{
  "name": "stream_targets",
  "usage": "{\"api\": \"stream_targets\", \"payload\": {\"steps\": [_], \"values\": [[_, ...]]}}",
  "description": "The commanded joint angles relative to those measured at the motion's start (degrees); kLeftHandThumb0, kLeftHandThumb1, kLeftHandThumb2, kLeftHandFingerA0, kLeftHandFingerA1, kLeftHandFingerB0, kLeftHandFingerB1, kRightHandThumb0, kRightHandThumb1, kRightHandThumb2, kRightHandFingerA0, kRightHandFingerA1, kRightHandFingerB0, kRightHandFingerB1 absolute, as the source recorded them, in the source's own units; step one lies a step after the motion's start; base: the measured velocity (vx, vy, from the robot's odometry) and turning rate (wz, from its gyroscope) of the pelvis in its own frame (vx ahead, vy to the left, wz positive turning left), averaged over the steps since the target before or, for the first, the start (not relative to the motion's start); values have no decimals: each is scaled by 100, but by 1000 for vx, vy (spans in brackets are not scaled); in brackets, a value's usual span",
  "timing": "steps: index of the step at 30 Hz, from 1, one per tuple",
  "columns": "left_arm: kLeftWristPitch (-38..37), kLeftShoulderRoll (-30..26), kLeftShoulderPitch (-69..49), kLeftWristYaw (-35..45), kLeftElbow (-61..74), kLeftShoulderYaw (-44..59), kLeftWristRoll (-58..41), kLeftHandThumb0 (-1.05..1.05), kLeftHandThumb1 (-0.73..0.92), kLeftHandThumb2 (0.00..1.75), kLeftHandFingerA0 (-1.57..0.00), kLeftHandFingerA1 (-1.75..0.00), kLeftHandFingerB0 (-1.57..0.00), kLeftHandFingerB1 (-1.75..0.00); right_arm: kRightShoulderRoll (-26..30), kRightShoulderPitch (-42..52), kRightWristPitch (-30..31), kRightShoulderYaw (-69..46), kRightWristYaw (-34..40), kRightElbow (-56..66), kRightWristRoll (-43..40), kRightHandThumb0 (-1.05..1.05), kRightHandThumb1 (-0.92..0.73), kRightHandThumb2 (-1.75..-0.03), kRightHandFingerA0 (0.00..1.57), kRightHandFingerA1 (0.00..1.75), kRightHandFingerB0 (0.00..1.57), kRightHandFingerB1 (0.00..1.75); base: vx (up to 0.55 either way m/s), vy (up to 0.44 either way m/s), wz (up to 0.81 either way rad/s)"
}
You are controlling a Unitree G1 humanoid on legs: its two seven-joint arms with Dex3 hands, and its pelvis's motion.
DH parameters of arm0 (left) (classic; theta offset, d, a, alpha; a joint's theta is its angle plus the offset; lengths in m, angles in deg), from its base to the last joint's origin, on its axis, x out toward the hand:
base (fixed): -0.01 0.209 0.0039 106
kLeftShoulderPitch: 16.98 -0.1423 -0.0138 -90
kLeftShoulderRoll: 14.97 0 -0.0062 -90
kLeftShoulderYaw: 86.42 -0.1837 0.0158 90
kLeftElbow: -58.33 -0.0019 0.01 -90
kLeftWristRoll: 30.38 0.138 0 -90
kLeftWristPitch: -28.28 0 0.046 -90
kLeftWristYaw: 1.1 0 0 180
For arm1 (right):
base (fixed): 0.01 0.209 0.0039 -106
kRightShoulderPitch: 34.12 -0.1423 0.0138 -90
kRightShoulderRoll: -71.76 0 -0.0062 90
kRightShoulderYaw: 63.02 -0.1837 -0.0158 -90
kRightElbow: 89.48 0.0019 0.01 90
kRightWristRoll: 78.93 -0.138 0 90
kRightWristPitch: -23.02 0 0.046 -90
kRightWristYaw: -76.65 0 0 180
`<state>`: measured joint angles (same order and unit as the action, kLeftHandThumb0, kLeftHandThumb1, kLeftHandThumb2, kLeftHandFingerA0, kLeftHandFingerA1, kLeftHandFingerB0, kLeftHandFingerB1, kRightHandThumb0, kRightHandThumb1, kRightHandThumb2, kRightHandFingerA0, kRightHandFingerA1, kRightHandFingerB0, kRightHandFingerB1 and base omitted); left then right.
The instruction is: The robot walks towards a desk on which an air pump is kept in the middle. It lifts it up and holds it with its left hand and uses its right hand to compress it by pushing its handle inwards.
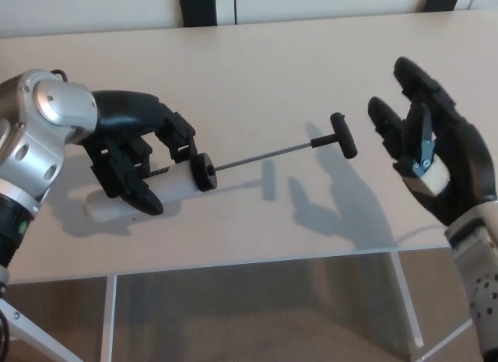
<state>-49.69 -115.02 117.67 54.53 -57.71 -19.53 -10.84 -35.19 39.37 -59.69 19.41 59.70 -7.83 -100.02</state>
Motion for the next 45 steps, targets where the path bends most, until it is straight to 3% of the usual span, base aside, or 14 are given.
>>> {"api": "stream_targets", "payload": {"steps": [1,5,6,8,9,10,11,12,18,26,45], "values": [[-182,-157,-35,-113,-71,-126,191,-4,67,96,-98,-143,-84,-119,180,-60,217,-62,34,207,-57,-83,-81,-112,0,13,0,13,0,0,0],[-234,-169,-31,-133,-78,-119,124,-6,66,99,-102,-144,-86,-118,257,-95,14,54,68,46,232,-82,-83,-111,0,13,0,11,0,0,0],[-224,-163,-23,-131,-71,-124,117,-7,66,98,-99,-142,-84,-119,304,-128,-104,157,81,-94,427,-82,-73,-108,0,15,0,13,0,0,0],[-204,-155,-13,-129,-61,-137,120,-7,66,98,-99,-142,-84,-119,353,-162,-215,266,95,-240,614,-82,-73,-108,0,15,0,13,0,0,0],[-217,-121,-13,-149,-73,-129,97,-7,67,97,-97,-143,-83,-118,423,-207,-238,380,129,-416,781,-82,-67,-90,0,8,0,9,0,0,0],[-184,-83,5,-157,-85,-117,74,-6,69,94,-97,-143,-84,-117,418,-252,-281,416,178,-567,841,-79,-86,-66,0,14,0,14,0,0,0],[-158,-58,18,-162,-93,-108,59,-6,69,94,-97,-143,-84,-117,412,-286,-320,439,215,-677,876,-79,-86,-66,0,14,0,14,0,0,0],[-155,-42,47,-155,-118,-108,53,-7,66,98,-98,-147,-84,-120,370,-347,-362,445,256,-839,880,-85,-72,-107,0,14,0,13,0,0,0],[-164,-12,135,-146,-207,-130,86,-8,64,102,-99,-149,-86,-122,296,-571,-494,500,309,-1342,956,-81,-73,-108,0,16,0,15,0,0,0],[-258,72,269,-187,-429,-116,68,-6,68,94,-96,-145,-85,-116,157,-829,-670,610,418,-1811,1119,-87,-77,-109,0,10,0,10,0,0,0],[-418,29,181,-207,-422,-157,90,-4,68,93,-99,-144,-86,-119,-22,-990,-588,469,211,-1538,838,-87,-74,-109,0,13,0,10,0,0,0]]}}
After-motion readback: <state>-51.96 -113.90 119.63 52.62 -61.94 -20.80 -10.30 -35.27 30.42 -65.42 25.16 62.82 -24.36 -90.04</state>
